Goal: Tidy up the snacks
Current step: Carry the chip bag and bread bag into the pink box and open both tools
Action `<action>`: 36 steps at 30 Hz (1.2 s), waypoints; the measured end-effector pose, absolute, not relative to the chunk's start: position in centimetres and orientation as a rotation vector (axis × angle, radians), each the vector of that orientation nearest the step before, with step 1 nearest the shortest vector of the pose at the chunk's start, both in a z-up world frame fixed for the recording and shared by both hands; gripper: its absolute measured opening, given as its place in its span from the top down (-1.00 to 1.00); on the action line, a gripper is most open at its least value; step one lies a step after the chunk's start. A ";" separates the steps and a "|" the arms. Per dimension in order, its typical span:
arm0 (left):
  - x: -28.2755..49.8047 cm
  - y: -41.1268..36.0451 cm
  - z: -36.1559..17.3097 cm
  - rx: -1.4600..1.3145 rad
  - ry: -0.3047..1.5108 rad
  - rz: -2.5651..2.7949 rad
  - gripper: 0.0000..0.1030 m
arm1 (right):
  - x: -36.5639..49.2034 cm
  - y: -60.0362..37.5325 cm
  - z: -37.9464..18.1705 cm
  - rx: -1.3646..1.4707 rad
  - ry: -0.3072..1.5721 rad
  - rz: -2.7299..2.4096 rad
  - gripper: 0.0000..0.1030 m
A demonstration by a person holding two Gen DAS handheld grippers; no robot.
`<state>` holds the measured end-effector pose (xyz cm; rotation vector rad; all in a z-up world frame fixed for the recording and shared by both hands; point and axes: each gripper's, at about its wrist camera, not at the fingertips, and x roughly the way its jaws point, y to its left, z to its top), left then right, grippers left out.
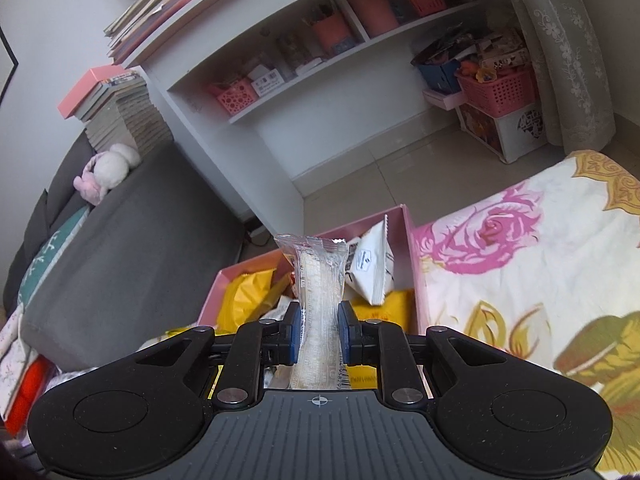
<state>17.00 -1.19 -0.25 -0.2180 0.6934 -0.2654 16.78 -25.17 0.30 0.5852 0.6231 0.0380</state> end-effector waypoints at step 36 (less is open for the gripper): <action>17.1 -1.5 -1.0 -0.096 0.759 -0.252 0.13 | 16.3 -24.6 0.7 0.553 0.611 0.061 -0.45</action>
